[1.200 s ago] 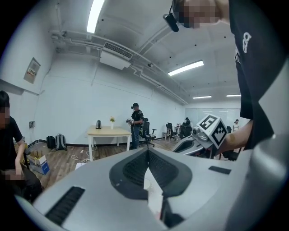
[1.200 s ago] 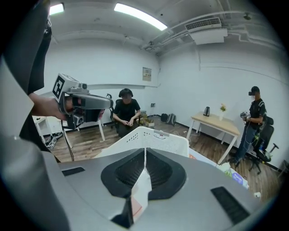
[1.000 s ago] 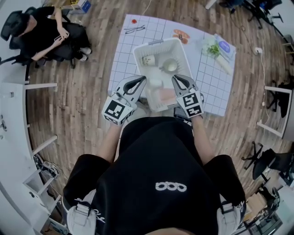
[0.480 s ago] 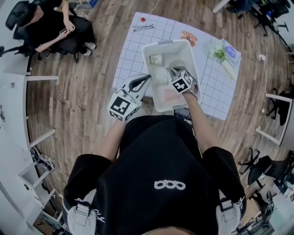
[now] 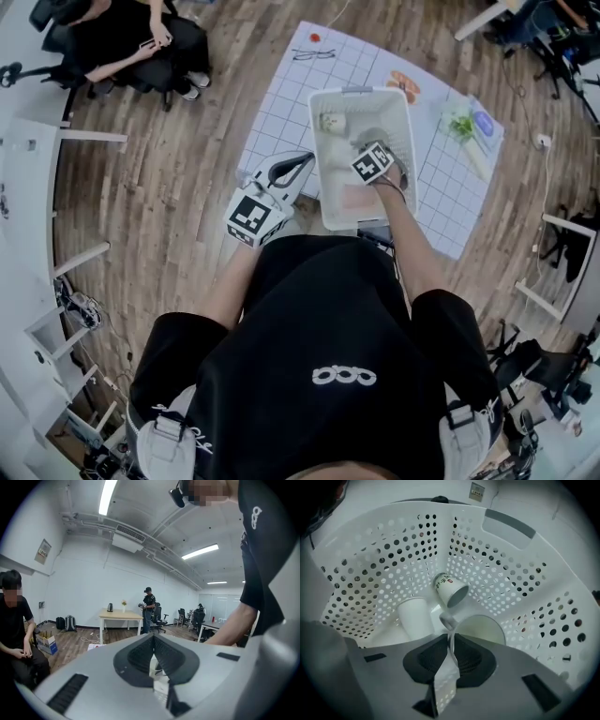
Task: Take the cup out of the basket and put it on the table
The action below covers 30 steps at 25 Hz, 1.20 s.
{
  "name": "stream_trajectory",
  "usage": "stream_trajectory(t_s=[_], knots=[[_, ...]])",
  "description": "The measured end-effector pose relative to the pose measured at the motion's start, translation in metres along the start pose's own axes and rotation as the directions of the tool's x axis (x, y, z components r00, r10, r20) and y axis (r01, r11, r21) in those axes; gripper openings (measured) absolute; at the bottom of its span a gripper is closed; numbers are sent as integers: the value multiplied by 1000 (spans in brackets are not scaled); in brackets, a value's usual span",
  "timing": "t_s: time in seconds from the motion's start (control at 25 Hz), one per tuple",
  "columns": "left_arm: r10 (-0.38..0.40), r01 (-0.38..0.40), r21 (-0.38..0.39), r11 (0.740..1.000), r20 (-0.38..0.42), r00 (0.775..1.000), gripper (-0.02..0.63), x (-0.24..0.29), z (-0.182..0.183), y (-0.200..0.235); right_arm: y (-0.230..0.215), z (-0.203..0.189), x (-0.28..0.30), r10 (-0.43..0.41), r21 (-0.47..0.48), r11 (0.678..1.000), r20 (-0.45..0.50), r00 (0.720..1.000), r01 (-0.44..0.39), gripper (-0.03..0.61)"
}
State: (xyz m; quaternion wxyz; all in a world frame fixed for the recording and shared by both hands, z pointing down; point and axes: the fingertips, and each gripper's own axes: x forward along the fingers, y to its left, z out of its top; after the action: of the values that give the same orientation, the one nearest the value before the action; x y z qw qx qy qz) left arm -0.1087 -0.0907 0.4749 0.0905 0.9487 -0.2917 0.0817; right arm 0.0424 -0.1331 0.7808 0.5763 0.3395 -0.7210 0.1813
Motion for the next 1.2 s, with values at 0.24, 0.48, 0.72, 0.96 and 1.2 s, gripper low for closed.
stream_trajectory(t_s=[0.24,0.48,0.72,0.96,1.2], knots=[[17,-17,-5,1000,0,1000,8,-2,-2,0,0,2,2,15,4,1000,-11,1000,-15,46],[18,-18,0,1000,2,1000,8,-2,0,-2,3,4,-9,6,21,1000,23,1000,-7,46],[15,-15,7,1000,0,1000,8,-1,0,-5,4,17,-42,-34,32,999,121,992,30,46],[-5,5,20,1000,4,1000,8,6,6,-10,-3,49,-119,-111,47,994,313,943,102,46],[-24,23,49,999,8,1000,8,18,16,-11,-8,86,-242,-226,37,966,591,774,255,46]])
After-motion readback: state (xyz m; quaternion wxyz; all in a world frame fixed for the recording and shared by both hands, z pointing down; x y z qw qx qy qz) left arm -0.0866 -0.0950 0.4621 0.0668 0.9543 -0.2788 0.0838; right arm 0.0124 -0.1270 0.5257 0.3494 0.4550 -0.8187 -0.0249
